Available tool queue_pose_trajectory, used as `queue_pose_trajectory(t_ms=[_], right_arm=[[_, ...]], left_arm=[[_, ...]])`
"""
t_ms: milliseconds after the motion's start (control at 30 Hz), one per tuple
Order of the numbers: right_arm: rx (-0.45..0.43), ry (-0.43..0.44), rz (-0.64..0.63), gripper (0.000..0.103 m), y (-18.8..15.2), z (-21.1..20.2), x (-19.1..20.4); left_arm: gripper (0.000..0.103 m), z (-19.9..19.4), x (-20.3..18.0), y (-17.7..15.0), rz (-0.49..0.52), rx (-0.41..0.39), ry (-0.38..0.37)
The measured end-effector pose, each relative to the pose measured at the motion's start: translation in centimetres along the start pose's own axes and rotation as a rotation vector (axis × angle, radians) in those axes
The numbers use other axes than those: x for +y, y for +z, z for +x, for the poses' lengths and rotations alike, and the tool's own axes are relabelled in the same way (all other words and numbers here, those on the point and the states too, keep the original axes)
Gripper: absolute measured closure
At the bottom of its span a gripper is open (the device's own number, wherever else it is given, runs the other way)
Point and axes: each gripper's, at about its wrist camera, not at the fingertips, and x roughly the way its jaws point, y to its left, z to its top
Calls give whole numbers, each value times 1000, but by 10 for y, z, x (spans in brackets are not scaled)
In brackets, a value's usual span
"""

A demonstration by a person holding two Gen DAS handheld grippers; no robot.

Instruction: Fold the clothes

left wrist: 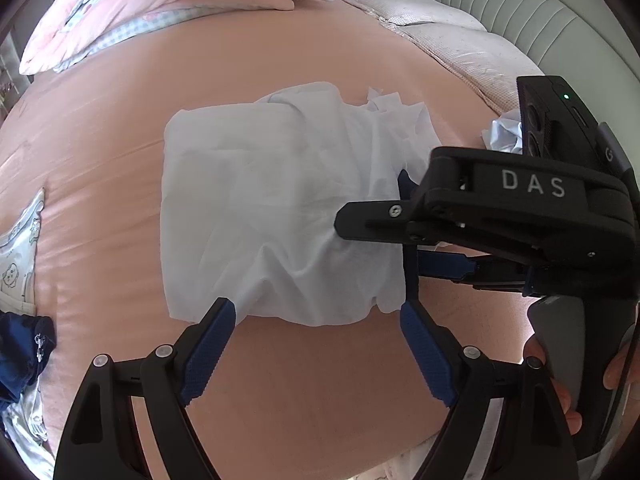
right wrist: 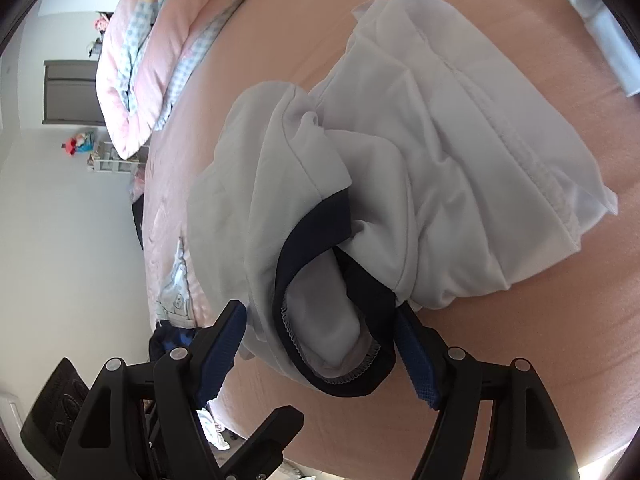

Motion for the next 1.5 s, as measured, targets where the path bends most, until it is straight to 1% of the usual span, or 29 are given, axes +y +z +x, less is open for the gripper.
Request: queue_pose_trajectory(t_ms=[67, 133, 167, 200, 267, 300, 333, 433, 500, 567, 633, 733, 867, 900, 967, 1033, 1133, 1200, 1333, 1400, 1433, 1467, 1500], right_arm=[[6, 4, -7, 29, 1, 5, 2], [-7, 10, -15, 30, 1, 5, 4], [-22, 23, -16, 33, 1, 3, 5], [-38, 45, -15, 43, 1, 0, 5], [-52, 110, 3, 50, 1, -4, 3], [-58, 143, 11, 56, 0, -6, 2], [-64, 174, 22, 59, 0, -8, 1], [-70, 238, 64, 60, 3, -9, -5], [-82, 302, 89, 60, 5, -10, -8], [-99, 365, 105, 60, 7, -12, -9], [-98, 387, 111, 60, 8, -12, -10], [-94, 401, 117, 60, 9, -10, -10], [-104, 422, 99, 60, 7, -13, -6], [-105, 424, 96, 60, 7, -13, -5], [-107, 427, 92, 60, 6, -13, -3], [-108, 433, 89, 60, 5, -13, -2], [-110, 445, 81, 60, 6, -13, -1], [-116, 442, 73, 60, 5, -15, -1], [-116, 444, 84, 60, 5, -15, -3], [-118, 449, 89, 60, 5, -16, -5], [-121, 453, 91, 60, 5, -17, -6], [-125, 456, 91, 60, 5, -18, -6], [-130, 459, 91, 60, 5, -19, -6]], left_arm=[[19, 0, 1, -1, 1, -8, -5], [18, 0, 2, -3, 7, -19, -7], [18, 0, 2, -4, 14, -25, -4], [18, -1, 1, -5, 24, -34, -2], [18, -2, -1, -8, 52, -63, 1], [18, -3, -3, -10, 72, -81, 6], [18, -3, -6, -12, 99, -101, 21], [18, -2, -19, -16, 186, -146, 99], [18, 0, -27, -18, 237, -170, 150], [18, 3, -34, -18, 260, -201, 198], [18, 4, -41, -16, 283, -235, 244], [18, 8, -52, -13, 338, -268, 308], [19, 14, -56, -5, 415, -287, 361], [19, 15, -58, -3, 429, -289, 371], [19, 14, -61, -1, 451, -299, 366], [19, 11, -66, 0, 480, -345, 396], [19, 13, -72, 1, 547, -382, 463], [19, 17, -73, 4, 576, -377, 471], [19, 16, -76, 2, 634, -432, 507], [26, 15, -78, 1, 669, -447, 499], [36, 16, -79, 1, 686, -446, 491], [53, 19, -79, 2, 697, -431, 482], [62, 21, -80, 4, 702, -411, 472]])
